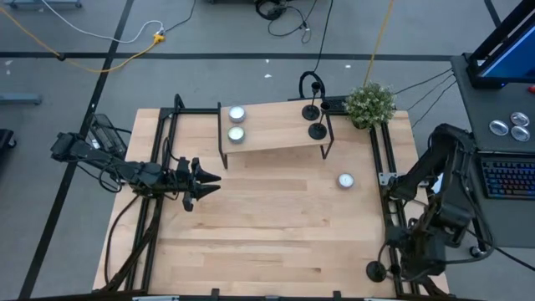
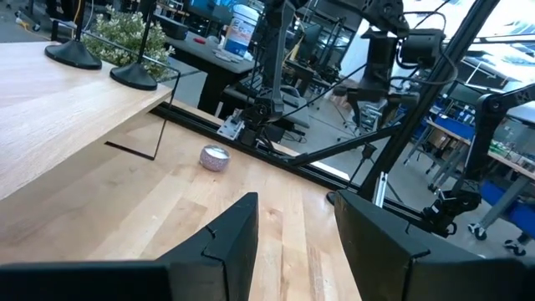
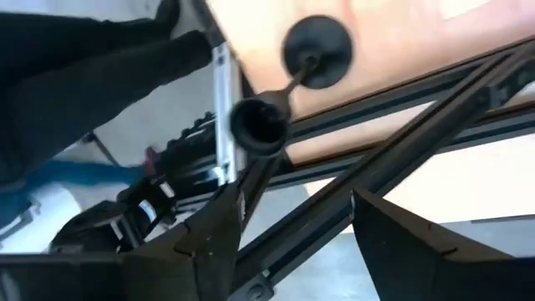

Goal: Pick & Place candle stick holders
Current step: Put the black candle holder on the shelf

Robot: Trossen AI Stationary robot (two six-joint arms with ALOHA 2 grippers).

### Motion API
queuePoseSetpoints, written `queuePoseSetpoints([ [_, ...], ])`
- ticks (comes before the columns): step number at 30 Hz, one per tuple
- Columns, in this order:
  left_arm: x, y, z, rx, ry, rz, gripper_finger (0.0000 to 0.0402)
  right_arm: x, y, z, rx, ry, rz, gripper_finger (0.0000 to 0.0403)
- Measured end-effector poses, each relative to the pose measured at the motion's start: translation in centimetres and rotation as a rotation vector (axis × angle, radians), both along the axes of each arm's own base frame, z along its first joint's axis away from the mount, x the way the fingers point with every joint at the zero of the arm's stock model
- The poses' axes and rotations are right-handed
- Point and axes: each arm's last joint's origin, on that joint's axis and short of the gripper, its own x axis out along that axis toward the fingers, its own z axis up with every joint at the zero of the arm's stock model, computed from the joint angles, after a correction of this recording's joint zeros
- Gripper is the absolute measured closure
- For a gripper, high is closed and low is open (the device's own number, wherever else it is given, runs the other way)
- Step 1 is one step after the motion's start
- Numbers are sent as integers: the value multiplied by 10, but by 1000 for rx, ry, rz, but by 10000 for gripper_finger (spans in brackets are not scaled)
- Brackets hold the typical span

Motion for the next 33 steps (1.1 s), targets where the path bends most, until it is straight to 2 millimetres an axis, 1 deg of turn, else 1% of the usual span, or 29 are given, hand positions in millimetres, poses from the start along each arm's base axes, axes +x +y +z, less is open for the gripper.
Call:
queuePoseSetpoints([
  [3, 0, 0, 0, 0, 0, 0, 238, -1, -3, -1, 6, 0, -17, 189],
  [8, 0, 0, 0, -1, 0, 0, 238, -1, -5, -1, 6, -47, -35, 196],
  [22, 0, 0, 0, 8, 0, 0, 238, 2, 2, -25, 30, -69, -15, 199],
  [33, 0, 0, 0, 11, 1, 0, 238, 3, 1, -27, 15, -96, -28, 202],
])
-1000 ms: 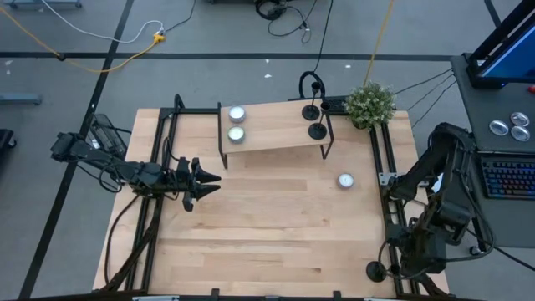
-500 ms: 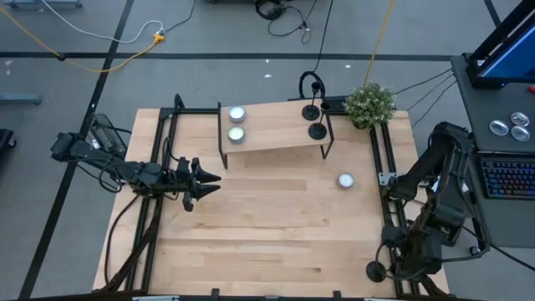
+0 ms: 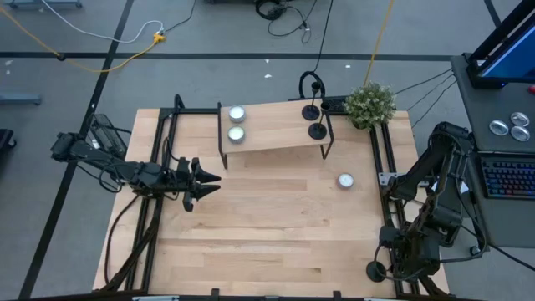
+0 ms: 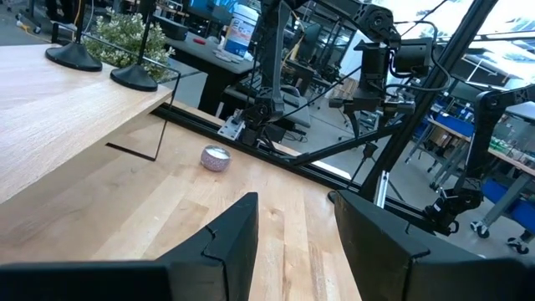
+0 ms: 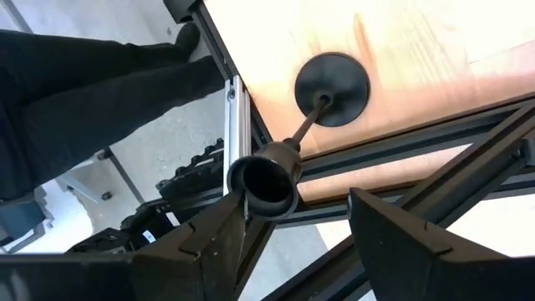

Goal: Pick & Place candle stick holders
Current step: Put the black candle holder on the shelf

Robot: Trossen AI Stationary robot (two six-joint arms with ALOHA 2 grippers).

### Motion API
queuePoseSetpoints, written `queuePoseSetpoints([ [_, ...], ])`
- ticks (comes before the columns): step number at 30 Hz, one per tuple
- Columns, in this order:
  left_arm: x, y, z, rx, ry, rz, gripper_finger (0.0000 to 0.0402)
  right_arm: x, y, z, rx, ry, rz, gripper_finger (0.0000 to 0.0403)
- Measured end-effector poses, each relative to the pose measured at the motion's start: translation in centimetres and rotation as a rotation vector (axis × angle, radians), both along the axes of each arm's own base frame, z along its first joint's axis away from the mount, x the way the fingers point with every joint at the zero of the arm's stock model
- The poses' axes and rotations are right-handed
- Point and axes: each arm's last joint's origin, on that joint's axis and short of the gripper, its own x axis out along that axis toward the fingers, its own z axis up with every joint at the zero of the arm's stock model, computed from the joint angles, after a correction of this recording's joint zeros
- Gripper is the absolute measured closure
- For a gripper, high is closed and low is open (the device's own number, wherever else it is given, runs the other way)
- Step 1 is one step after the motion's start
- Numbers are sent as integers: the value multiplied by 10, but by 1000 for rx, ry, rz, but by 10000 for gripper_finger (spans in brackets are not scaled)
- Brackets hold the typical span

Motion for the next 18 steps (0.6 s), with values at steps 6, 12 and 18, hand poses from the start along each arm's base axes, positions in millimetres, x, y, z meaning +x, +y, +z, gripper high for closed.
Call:
queuePoseSetpoints([
  [6, 0, 0, 0, 0, 0, 0, 238, 0, -2, -1, -32, -7, -6, 202],
  [12, 0, 0, 0, 0, 2, 0, 238, -1, -3, -2, -42, -2, -5, 202],
  [18, 0, 0, -1, 1, 6, 0, 238, -1, -4, -7, -52, 10, -4, 202],
])
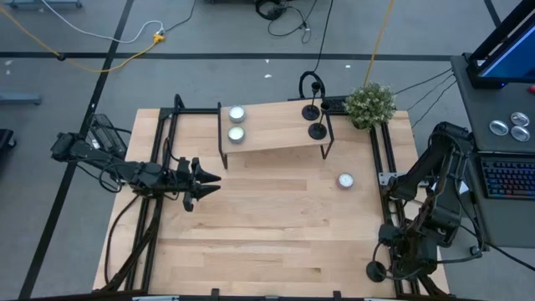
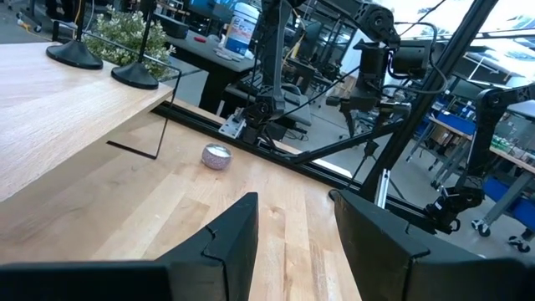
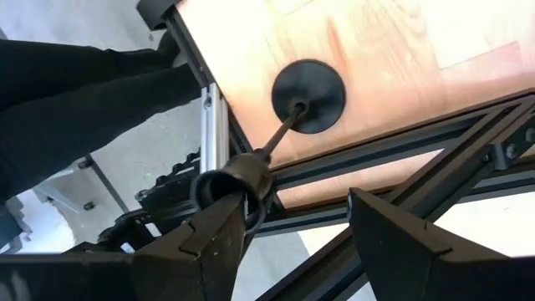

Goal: Pick & Place candle stick holders
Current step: Put the black candle holder on the shelf

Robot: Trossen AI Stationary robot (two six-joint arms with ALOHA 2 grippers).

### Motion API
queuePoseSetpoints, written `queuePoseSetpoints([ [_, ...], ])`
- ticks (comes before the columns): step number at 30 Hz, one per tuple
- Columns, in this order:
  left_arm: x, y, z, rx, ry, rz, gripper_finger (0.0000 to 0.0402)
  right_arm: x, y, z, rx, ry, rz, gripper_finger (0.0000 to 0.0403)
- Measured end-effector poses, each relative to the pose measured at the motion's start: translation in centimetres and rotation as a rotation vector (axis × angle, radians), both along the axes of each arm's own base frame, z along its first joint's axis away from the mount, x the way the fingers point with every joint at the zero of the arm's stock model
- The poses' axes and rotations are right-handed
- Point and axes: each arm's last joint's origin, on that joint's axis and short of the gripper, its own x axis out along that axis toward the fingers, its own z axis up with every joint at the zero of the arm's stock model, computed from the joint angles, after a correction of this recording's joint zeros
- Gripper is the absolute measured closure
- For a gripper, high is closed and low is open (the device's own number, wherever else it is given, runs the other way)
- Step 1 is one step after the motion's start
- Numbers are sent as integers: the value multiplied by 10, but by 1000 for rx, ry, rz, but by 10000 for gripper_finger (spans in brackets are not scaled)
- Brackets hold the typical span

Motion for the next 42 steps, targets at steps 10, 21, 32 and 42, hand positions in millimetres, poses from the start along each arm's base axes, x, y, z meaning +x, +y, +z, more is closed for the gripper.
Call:
queuePoseSetpoints([
  [10, 0, 0, 0, -1, 0, 0, 238, -1, 3, -26, 28, 65, 21, 205],
  [21, 0, 0, 0, -1, 0, 0, 238, -1, 3, -26, 31, 71, 3, 335],
  [32, 0, 0, 0, -1, 0, 1, 238, 6, -4, -24, 28, 38, -22, 391],
  [42, 0, 0, 1, -21, -11, 3, 238, 33, -25, -12, 73, -174, -76, 393],
])
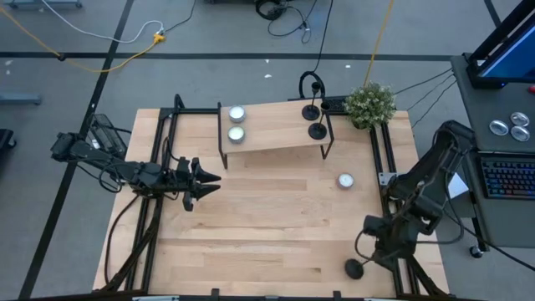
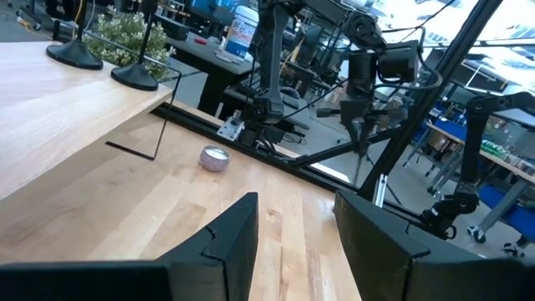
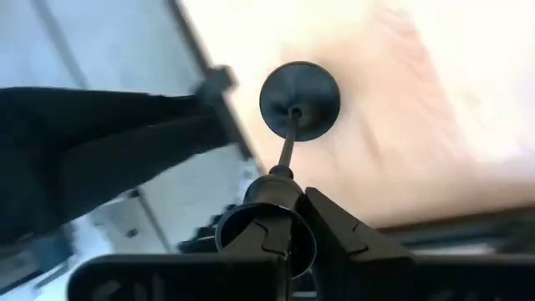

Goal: Pick & Place candle stick holders
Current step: Put the black candle holder on the shelf

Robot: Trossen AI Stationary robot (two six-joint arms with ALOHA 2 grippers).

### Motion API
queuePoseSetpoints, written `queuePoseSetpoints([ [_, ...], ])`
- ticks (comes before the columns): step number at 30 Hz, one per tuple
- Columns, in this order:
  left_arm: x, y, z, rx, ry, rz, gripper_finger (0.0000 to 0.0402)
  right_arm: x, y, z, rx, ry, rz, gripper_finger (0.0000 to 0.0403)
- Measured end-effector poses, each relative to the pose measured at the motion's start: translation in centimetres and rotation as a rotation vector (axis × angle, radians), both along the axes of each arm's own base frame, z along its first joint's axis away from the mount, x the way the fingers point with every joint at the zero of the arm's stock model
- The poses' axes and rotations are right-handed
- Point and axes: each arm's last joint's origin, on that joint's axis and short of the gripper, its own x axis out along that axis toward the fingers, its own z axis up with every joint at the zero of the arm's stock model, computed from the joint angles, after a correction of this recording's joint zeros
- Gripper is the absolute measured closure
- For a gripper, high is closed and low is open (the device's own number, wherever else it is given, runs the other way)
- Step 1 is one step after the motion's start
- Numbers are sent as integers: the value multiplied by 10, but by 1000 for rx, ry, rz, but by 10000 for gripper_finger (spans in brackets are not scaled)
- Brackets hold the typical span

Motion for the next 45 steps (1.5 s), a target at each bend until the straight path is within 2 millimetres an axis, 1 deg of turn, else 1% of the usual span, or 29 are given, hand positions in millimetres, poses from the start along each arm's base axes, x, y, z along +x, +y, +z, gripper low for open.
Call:
queuePoseSetpoints([
  [5, 0, 0, 2, -23, -16, 0, 238, 21, -9, 8, 54, -137, -34, 393],
  [10, -1, 0, 11, -77, -115, -2, 238, 44, -21, 16, 100, -267, -59, 393],
  [16, -1, 0, 21, -79, -192, -1, 238, 69, -43, 22, 140, -365, -73, 393],
  [20, 8, -3, 31, -25, -175, 2, 238, 81, -61, 24, 166, -394, -46, 393],
  [24, 30, -10, 47, 34, -87, 2, 238, 89, -81, 24, 181, -421, -23, 393],
  [30, 79, -19, 69, 62, 132, 28, 238, 97, -104, 25, 188, -473, 9, 393],
  [33, 104, -21, 80, 59, 187, 8, 238, 99, -112, 25, 157, -510, 22, 393],
  [38, 146, -23, 98, 48, 241, -109, 238, 102, -123, 25, 104, -561, 34, 393],
  [41, 169, -23, 106, 47, 322, -157, 238, 103, -129, 26, 78, -585, 36, 393],
  [43, 181, -23, 111, 49, 388, -173, 238, 105, -132, 30, 59, -606, 44, 393],
  [45, 193, -23, 117, 53, 430, -181, 238, 110, -134, 40, 40, -647, 58, 393],
])
